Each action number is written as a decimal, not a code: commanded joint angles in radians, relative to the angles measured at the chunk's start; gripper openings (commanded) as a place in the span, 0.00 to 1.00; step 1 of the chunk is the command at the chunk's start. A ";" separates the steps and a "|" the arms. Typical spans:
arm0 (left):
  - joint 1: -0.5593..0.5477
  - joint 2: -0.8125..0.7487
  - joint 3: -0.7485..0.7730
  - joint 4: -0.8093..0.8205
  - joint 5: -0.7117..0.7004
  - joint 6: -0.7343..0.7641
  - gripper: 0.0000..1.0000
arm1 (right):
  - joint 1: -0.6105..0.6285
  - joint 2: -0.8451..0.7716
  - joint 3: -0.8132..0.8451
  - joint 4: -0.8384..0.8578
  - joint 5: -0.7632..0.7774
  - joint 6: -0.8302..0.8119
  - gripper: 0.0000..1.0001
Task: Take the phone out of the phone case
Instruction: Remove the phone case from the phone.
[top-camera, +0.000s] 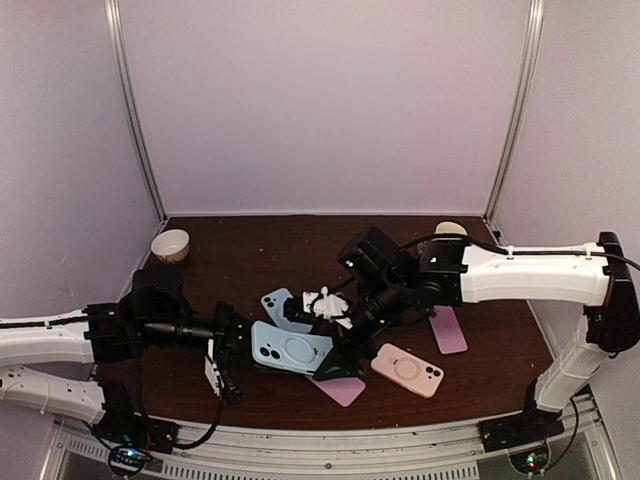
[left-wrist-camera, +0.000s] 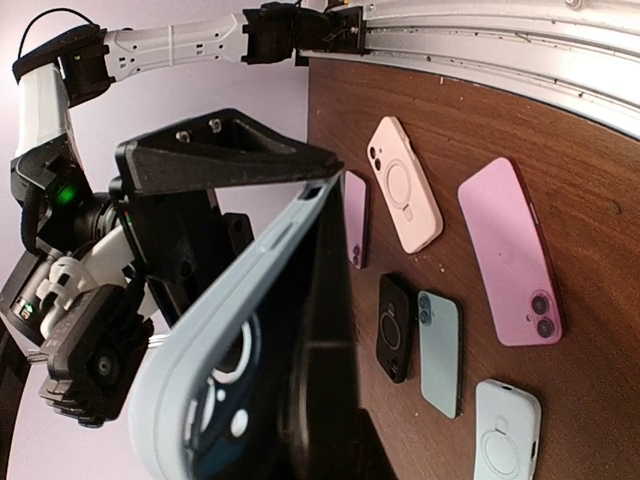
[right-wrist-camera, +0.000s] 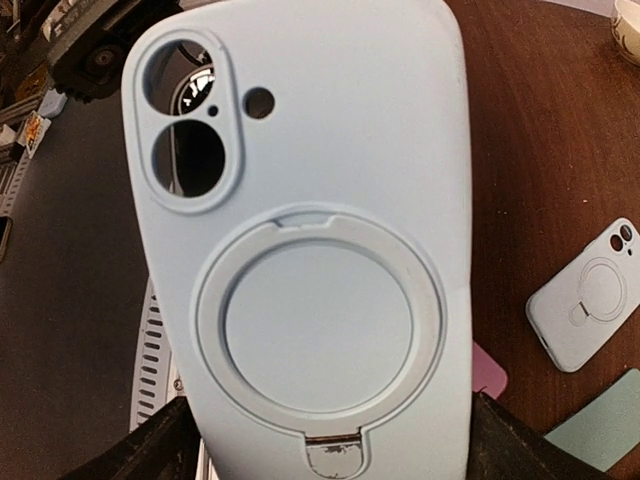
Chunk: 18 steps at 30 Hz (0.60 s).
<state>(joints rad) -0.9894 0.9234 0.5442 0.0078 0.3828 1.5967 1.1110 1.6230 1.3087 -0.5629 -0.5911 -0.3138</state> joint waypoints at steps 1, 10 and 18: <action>0.005 -0.031 0.027 0.104 0.006 -0.046 0.00 | 0.001 -0.023 -0.017 -0.007 0.023 0.007 0.90; 0.005 -0.031 0.021 0.106 -0.001 -0.040 0.00 | -0.001 -0.023 -0.014 -0.017 0.000 0.002 0.78; 0.005 -0.022 0.013 0.095 -0.042 -0.002 0.00 | -0.001 0.007 0.063 -0.119 -0.119 0.025 0.70</action>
<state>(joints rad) -0.9916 0.9169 0.5442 0.0002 0.3897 1.5734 1.1080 1.6245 1.3190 -0.5873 -0.6029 -0.3141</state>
